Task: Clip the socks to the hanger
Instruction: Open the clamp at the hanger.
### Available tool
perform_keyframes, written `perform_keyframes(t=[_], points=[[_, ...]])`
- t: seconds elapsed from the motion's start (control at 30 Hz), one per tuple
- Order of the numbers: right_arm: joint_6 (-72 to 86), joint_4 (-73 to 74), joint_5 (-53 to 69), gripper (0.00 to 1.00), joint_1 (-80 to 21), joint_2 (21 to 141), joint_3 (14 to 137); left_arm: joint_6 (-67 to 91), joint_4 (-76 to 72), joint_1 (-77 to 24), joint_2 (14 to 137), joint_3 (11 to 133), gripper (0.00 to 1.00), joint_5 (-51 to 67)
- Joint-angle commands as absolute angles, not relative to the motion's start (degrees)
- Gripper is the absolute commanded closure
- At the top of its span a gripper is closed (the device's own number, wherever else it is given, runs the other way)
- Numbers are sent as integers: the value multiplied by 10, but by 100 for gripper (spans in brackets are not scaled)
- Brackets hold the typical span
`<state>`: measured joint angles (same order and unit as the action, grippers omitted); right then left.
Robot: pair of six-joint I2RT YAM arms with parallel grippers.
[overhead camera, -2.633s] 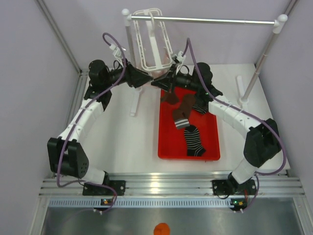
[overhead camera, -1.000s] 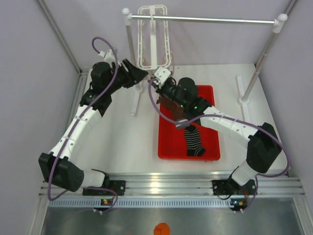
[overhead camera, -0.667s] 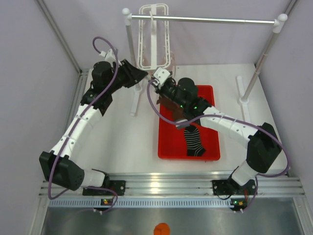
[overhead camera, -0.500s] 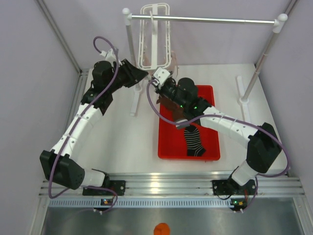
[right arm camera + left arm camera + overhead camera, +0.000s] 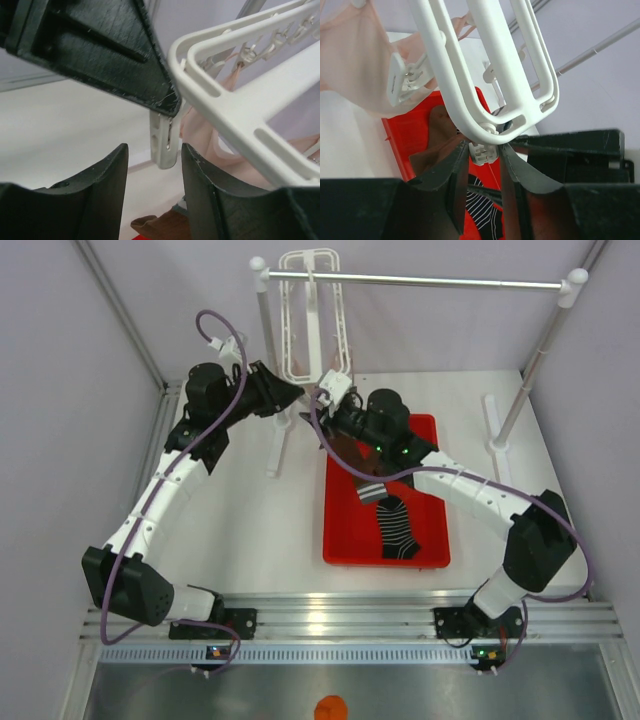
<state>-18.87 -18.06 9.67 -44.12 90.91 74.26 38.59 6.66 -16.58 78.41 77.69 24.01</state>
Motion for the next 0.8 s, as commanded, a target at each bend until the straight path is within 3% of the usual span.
perform_keyframes(t=[0.0, 0.1, 0.3, 0.47, 0.77], points=[[-128, -163, 184, 54, -408, 913, 798, 350, 17, -165, 785, 781, 100, 282], [-100, -150, 227, 53, -390, 925, 823, 336, 16, -165, 785, 780, 100, 287], [-59, -125, 307, 41, -367, 922, 831, 322, 17, -162, 787, 779, 100, 287], [-37, -113, 351, 45, -354, 929, 838, 313, 10, -158, 790, 781, 100, 307], [-31, -109, 327, 48, -361, 956, 879, 304, 16, -158, 789, 779, 100, 316]])
